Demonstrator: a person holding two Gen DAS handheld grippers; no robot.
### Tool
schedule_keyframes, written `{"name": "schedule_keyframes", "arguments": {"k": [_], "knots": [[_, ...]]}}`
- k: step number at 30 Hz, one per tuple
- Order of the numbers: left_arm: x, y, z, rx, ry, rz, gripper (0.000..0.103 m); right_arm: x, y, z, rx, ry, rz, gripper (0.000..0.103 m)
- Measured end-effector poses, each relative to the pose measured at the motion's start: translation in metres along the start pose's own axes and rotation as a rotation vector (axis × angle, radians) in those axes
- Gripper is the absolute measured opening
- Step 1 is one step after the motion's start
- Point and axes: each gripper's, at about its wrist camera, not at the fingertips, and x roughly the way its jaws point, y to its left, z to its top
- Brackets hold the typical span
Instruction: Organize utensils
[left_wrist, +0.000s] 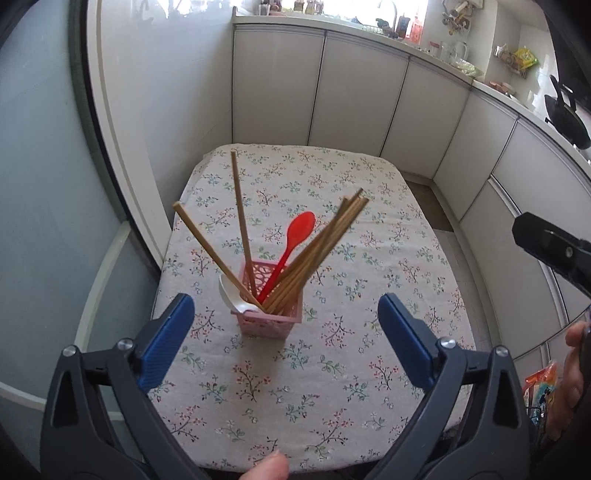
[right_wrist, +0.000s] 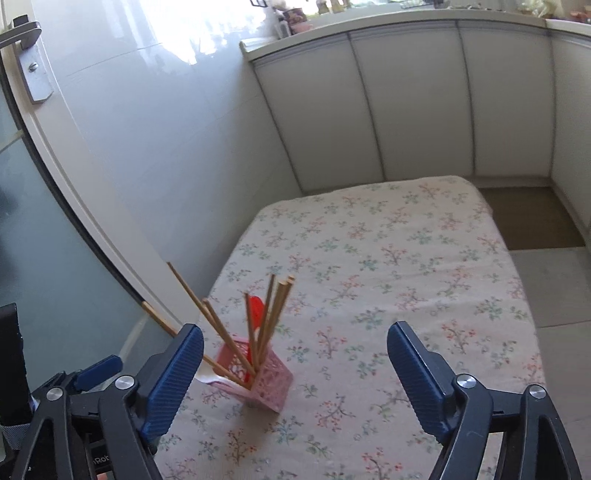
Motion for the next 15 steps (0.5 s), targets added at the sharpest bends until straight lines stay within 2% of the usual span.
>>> {"name": "schedule_keyframes", "arguments": {"k": [2, 5, 10, 15], "knots": [[-0.004, -0.011, -0.006, 0.018, 0.005, 0.003, 0.101, -0.01, -0.004, -0.007, -0.008, 0.002, -0.067, 0.103], [-0.014, -0.021, -0.011, 0.039, -0.018, 0.044, 0.102, -0.022, -0.007, -0.017, -0.037, -0.002, -0.158, 0.103], [-0.028, -0.025, -0.011, 0.047, -0.063, 0.088, 0.102, -0.025, -0.019, -0.028, -0.042, -0.006, -0.217, 0.103], [-0.027, -0.028, -0.011, 0.054, -0.08, 0.103, 0.102, -0.015, -0.03, -0.03, -0.025, 0.022, -0.231, 0.103]]}}
